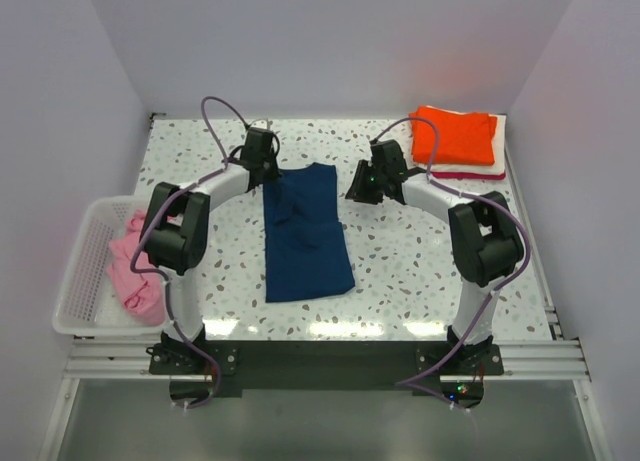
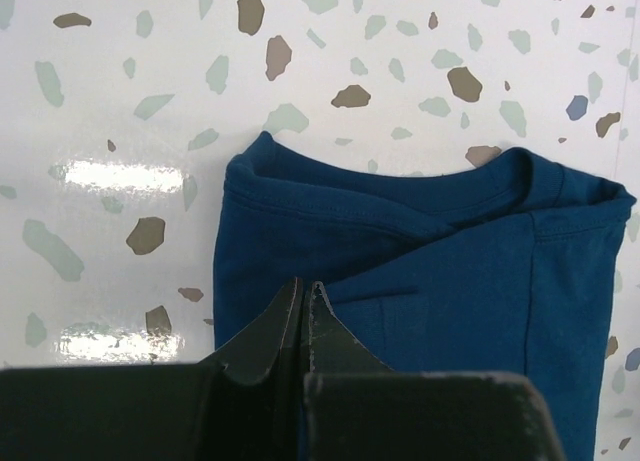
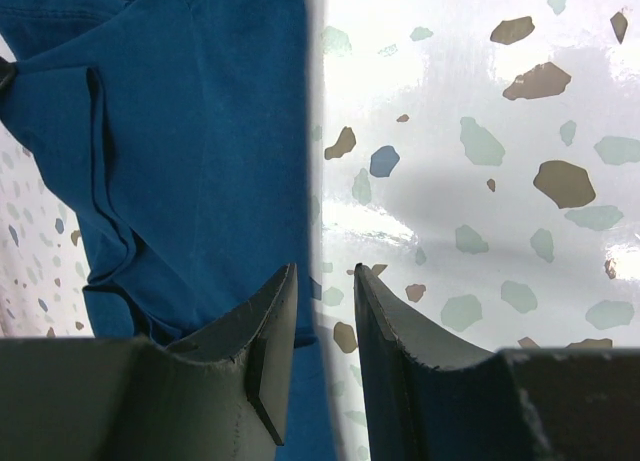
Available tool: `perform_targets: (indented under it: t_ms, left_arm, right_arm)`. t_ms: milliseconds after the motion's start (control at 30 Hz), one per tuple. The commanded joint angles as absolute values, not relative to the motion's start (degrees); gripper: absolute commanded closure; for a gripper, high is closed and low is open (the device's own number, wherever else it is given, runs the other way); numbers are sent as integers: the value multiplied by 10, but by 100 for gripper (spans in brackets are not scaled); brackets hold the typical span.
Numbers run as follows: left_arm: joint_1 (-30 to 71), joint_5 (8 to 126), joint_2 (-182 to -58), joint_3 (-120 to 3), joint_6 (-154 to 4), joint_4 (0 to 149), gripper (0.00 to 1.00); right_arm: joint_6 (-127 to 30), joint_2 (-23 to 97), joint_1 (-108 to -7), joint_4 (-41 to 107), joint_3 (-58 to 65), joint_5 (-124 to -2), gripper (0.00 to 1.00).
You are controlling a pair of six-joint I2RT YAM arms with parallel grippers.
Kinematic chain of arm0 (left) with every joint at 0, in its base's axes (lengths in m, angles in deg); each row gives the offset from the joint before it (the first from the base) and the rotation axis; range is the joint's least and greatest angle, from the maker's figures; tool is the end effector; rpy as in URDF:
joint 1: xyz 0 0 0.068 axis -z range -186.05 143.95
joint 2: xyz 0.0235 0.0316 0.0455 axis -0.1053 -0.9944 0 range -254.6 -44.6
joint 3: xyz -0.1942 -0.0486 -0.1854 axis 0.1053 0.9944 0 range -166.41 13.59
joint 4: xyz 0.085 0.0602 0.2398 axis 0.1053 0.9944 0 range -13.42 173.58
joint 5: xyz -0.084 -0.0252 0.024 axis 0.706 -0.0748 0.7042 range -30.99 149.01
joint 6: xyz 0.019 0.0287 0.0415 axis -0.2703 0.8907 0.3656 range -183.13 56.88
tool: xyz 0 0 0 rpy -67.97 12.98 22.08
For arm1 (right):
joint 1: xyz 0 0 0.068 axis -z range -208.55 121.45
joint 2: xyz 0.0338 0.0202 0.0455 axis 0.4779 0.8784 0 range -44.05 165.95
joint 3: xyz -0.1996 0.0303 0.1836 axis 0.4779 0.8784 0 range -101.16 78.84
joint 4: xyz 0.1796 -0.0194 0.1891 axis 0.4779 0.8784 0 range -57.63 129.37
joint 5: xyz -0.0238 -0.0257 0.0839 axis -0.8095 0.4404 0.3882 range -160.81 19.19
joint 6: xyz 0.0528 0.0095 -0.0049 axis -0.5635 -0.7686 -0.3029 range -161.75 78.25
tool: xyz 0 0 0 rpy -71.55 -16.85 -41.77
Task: Fold and stack the t-shirts
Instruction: Fold the tshirt
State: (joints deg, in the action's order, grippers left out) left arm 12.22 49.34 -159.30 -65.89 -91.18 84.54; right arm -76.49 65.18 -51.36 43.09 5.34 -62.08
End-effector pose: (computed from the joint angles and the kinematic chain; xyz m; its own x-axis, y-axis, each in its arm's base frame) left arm 0.4242 -0.1336 0.1864 -0.6641 -0.2690 -0.6976 -0.1357 0.9609 -0.2414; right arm 0.3816 0.1663 0.1894 -0.8224 0.2652 -0.5034 -0.0133 0.8755 0.4830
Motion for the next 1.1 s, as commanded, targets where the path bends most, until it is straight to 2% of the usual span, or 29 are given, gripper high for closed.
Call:
perform_targets:
  t_ms: [0, 300, 533, 767, 867, 1000, 1067]
  left_arm:
    - [113, 471, -1601, -662, -927, 833, 100]
    - [111, 450, -1568, -630, -939, 816, 100]
    - [102, 463, -1603, -649, -934, 825, 99]
    - [88, 483, -1629, -693, -918, 821, 81]
    - [86, 490, -1627, -703, -913, 823, 71]
    - [86, 496, -1600, -703, -913, 820, 51]
    - [86, 506, -1576, -697, -916, 822, 48]
  right_arm:
    - [-757, 644, -511, 424, 48, -621, 67]
    - [-761, 647, -510, 416, 56, -618, 67]
    - [-760, 649, -511, 413, 58, -618, 67]
    - [-757, 648, -510, 420, 57, -621, 67]
    - [-754, 643, -509, 420, 60, -622, 66]
    - [-749, 624, -510, 433, 67, -629, 64]
    - [-747, 610, -510, 445, 75, -633, 63]
